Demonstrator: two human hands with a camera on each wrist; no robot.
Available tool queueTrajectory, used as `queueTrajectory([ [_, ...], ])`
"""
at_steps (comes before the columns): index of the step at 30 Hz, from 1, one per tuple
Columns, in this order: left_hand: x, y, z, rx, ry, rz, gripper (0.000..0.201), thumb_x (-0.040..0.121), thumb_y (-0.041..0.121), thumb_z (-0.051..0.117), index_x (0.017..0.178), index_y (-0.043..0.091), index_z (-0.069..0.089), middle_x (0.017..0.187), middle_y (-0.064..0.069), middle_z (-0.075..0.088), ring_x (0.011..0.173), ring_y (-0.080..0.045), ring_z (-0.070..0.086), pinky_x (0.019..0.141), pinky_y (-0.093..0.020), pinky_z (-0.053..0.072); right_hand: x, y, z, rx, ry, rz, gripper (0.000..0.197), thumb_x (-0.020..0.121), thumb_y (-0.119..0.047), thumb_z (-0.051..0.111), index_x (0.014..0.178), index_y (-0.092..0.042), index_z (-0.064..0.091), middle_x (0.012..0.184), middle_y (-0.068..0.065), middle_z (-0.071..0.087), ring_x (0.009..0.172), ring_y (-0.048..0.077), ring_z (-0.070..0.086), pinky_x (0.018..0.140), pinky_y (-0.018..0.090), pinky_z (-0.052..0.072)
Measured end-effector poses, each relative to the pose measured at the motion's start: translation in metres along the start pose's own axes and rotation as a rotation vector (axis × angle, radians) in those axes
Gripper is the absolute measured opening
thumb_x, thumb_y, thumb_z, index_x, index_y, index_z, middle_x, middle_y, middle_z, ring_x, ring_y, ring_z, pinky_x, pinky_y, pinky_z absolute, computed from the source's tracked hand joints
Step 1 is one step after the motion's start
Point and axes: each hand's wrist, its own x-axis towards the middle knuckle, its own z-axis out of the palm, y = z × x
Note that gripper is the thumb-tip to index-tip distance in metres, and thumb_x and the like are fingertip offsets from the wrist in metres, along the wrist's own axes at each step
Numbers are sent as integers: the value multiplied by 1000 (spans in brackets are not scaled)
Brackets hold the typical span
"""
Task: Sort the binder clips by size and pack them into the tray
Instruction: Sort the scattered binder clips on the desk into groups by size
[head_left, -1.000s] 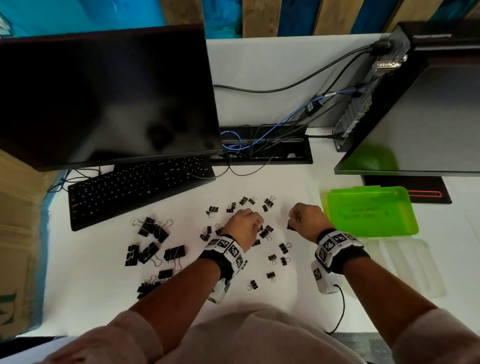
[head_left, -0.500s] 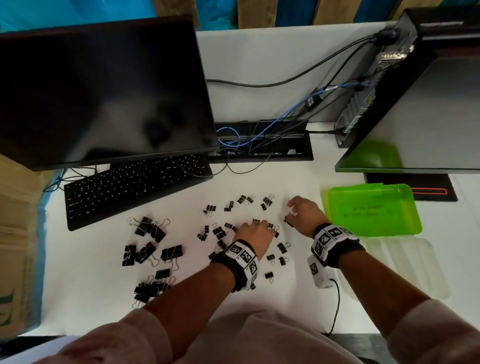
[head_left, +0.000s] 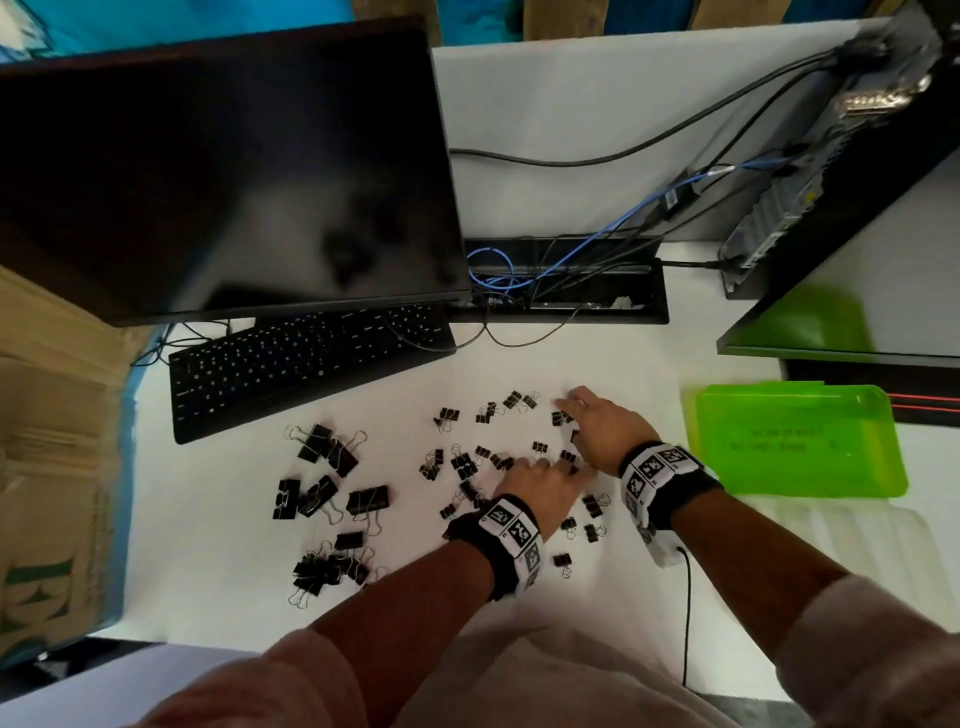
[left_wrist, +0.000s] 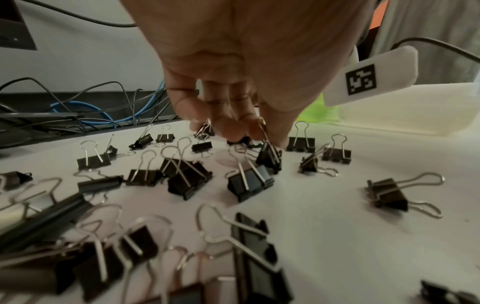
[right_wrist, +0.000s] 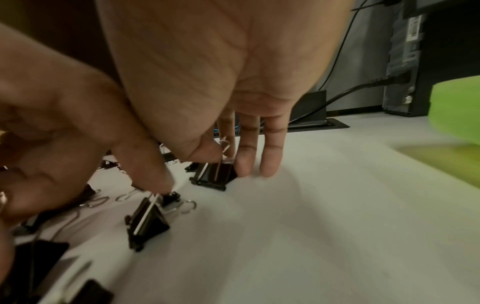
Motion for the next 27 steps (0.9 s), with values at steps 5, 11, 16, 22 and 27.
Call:
queueTrajectory([
  [5,2,2,3,71,-74,22,33,91,9,44,123,11,48,126,-16,50,107,-35,55,86,-46,43,-10,15,4,150,129,3,32,86,-6,47,114,-9,60,109,10,57,98,32,59,84,40,50],
  [11,1,-11,9,-35,5,49,25,98,19,38,117,7,50,115,-14,56,98,-33,59,77,-41,45,-42,37,-1,267,213,142,26,81,-7,57,104,-10,70,102,14,66,97,34,60,85,39,50],
  [16,-2,-24,9,-175,67,4,24,97,25,41,118,15,44,113,-6,59,100,-27,58,79,-39,45,-71,45,6,303,246,255,18,81,-15,63,95,-14,75,98,10,73,93,27,65,81,27,47],
  [22,13,-15,2,-35,34,32,46,95,18,43,138,24,26,122,-6,54,107,-28,55,82,-42,43,-101,36,14,384,278,321,12,79,-16,66,84,-10,75,91,10,74,88,27,67,79,35,53],
  [27,25,-7,-3,-35,-13,-23,27,91,10,43,118,15,42,115,-6,54,101,-28,57,80,-39,42,-128,31,18,373,271,273,13,81,-16,63,83,-11,74,89,11,71,83,27,65,72,34,51],
])
